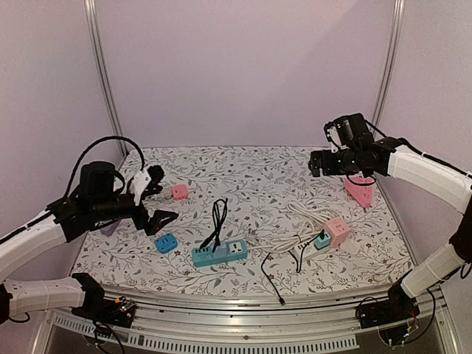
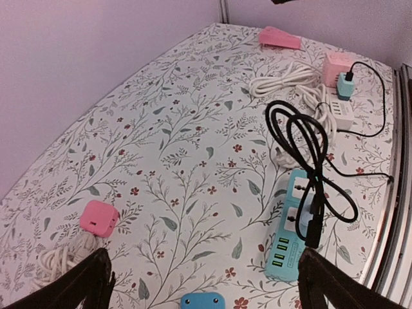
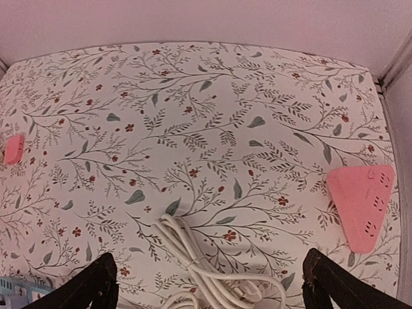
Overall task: Insert the plug
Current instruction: Move the socket to the center of the board.
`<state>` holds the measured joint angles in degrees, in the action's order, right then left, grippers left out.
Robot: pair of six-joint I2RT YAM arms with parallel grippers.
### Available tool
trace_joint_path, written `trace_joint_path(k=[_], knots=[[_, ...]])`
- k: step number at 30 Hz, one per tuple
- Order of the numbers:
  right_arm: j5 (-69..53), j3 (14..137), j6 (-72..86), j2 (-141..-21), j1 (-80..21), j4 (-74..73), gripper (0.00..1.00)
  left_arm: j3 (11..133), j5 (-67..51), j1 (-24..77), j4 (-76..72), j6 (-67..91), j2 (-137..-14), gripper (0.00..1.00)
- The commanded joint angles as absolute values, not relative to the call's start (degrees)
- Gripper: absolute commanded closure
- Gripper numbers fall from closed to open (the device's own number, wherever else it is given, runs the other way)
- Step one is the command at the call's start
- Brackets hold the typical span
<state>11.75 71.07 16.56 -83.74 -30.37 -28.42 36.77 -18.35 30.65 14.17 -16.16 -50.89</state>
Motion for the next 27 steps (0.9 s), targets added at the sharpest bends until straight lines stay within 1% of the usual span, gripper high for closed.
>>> trace_joint_path(k=[1,6,11,13,15,19,24,26,27], knots=[[14.8,74.0,18.2,-86.3,-20.4,-38.4,0.01,34.1,-9.6,26.4,13.3,-9.7,-46.5,0.01],[9.4,78.3,15.3,-94.2,-12.9,-41.3,0.01,29.7,-7.1,19.6,9.6,-4.0,-42.1,0.0],[4.4,82.9,15.0,-101.5,-3.0,-41.7,0.01,30.7,-2.0,15.4,14.5,-2.8,-41.6,0.01],[2.5,86.0,16.5,-105.5,3.0,-41.9,0.01,30.6,-1.6,14.3,15.1,-3.9,-41.1,0.01],[1.2,90.1,17.9,-109.5,5.9,-42.8,0.01,30.2,-2.8,13.6,14.6,-4.1,-40.4,0.01],[0.8,98.8,19.6,-118.9,8.7,-44.0,0.01,28.9,-6.3,12.4,14.0,-2.3,-39.7,0.02],[-3.9,105.1,23.4,-127.4,10.1,-44.5,0.01,27.1,-7.7,11.9,13.0,-1.6,-39.7,0.02],[-6.4,106.6,24.9,-130.8,10.2,-44.5,0.03,26.9,-7.9,11.9,12.7,-1.7,-39.7,0.02],[-8.3,107.2,25.8,-131.8,10.2,-44.3,0.05,27.0,-8.3,11.8,12.5,-1.8,-39.7,0.02]])
